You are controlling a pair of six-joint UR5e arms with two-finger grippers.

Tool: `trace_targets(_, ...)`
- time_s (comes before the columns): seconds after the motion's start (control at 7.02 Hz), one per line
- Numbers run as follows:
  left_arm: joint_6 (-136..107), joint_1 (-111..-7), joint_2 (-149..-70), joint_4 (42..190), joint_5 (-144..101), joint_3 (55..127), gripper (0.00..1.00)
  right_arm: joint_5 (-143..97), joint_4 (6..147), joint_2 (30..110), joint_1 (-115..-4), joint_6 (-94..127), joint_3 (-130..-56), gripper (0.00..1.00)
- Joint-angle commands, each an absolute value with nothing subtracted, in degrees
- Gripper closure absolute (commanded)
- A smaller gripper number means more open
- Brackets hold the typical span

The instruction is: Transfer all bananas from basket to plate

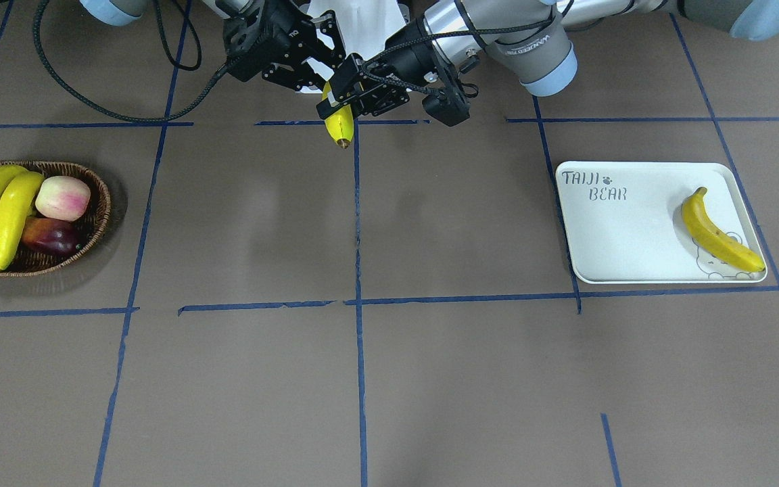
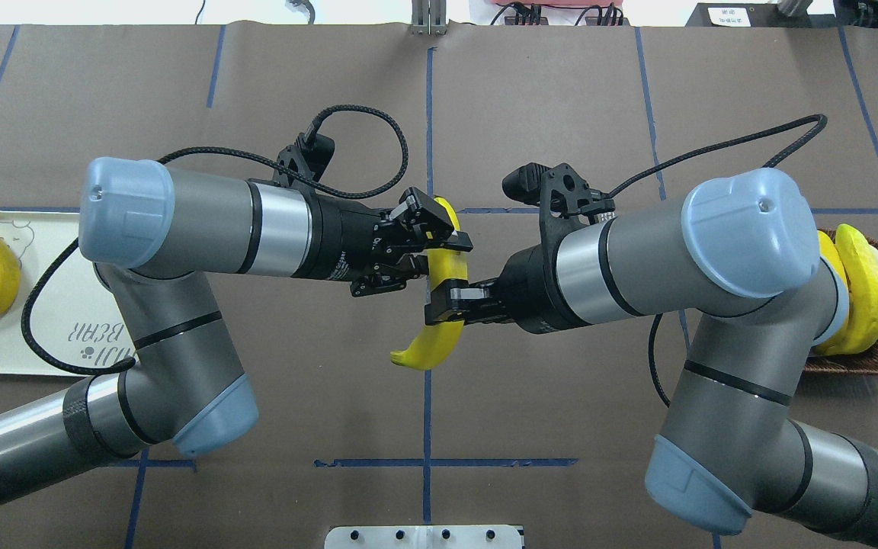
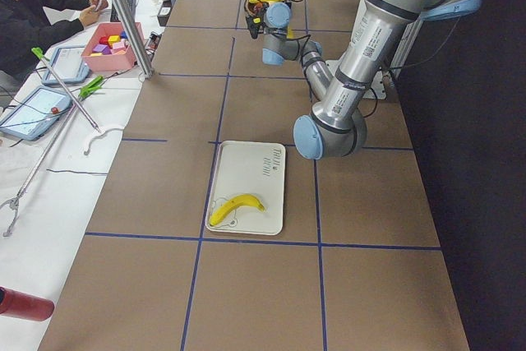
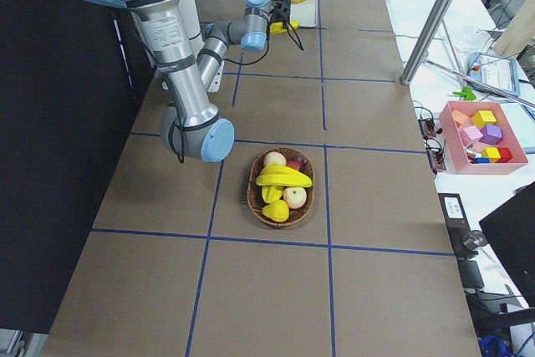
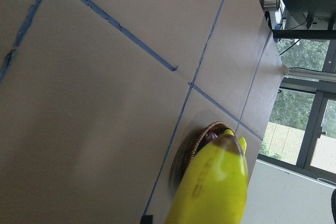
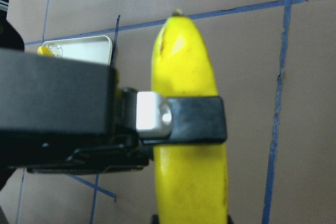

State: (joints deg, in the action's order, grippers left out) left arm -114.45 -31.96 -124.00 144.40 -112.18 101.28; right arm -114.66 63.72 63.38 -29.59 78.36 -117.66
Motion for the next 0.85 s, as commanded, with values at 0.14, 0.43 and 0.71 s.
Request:
trace_targets(0.14,-114.4,-32.5,-123.3,143.7,-112.2,102.3,1.00,-115.4,63.9,64.0,-30.6,78.6,-120.0,0.00)
trace_targets(0.43,-112.3,-36.8,-122.0,139.3,-114.3,100.4,1.00,-119.7,64.5,66.5,-33.6,78.7,-123.6,0.00)
trace_targets(0.71,-100.0,-41.2,-118.4,127.0,-118.2,100.2,1.00,-127.7,64.6,71.1,-40.8,78.7,-126.4,0.00)
